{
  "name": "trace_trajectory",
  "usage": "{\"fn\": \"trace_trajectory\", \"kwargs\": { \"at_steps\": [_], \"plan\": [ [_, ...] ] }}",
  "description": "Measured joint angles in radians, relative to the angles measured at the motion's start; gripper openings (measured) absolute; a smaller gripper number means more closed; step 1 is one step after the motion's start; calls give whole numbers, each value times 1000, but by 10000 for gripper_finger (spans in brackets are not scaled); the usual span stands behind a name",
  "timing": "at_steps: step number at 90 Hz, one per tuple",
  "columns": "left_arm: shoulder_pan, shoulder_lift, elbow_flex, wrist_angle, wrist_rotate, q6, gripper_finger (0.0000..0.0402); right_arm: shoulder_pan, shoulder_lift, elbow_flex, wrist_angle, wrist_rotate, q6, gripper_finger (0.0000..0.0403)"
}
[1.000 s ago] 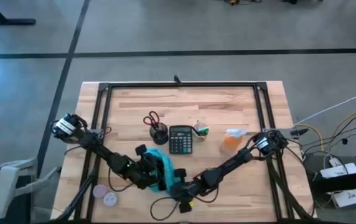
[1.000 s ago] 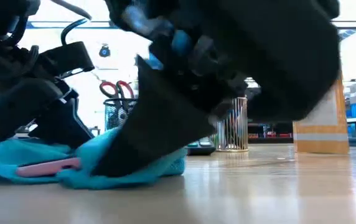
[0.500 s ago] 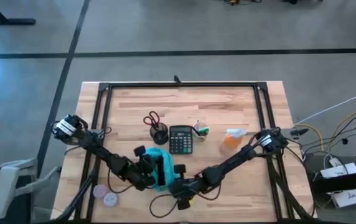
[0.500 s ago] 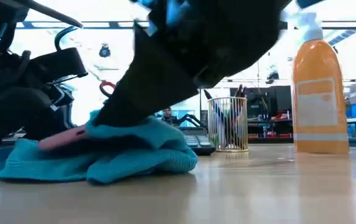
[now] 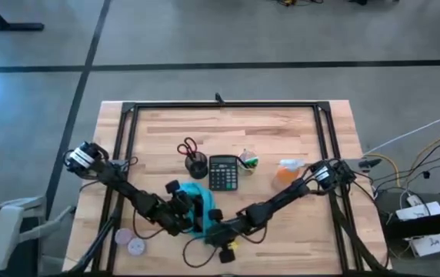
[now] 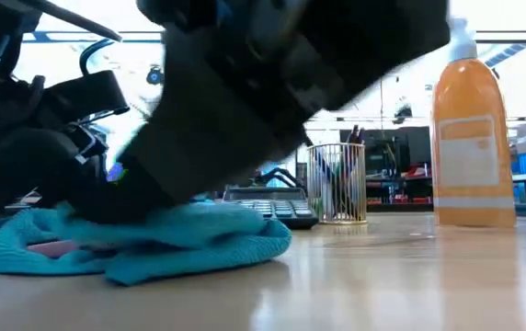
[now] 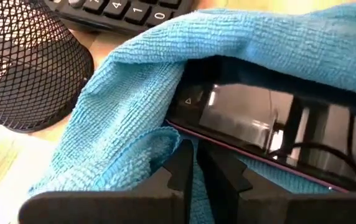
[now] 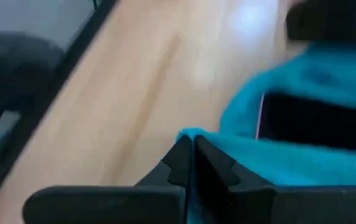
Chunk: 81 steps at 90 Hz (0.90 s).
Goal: Apply microfiber cloth
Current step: Wipe the front and back of the cellphone with the blue microfiber cloth
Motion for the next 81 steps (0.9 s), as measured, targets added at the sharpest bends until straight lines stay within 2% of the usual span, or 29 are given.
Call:
{"fn": "trace_trajectory", "kwargs": {
  "at_steps": [13,45,70,76,81],
  "plan": [
    [0,0,-1,23,-3,-8,20,-28,19,1,75,46,-38,0],
    [-9,0,0,22,-3,-27,20,-94,144,5,276,28,-32,0],
    [-9,0,0,22,-2,-49,20,-108,159,5,291,297,71,0],
    [-10,0,0,19,-2,-49,20,-107,159,5,290,302,78,0],
    [-10,0,0,15,-2,-50,20,-109,159,3,292,246,44,0]
  ]
}}
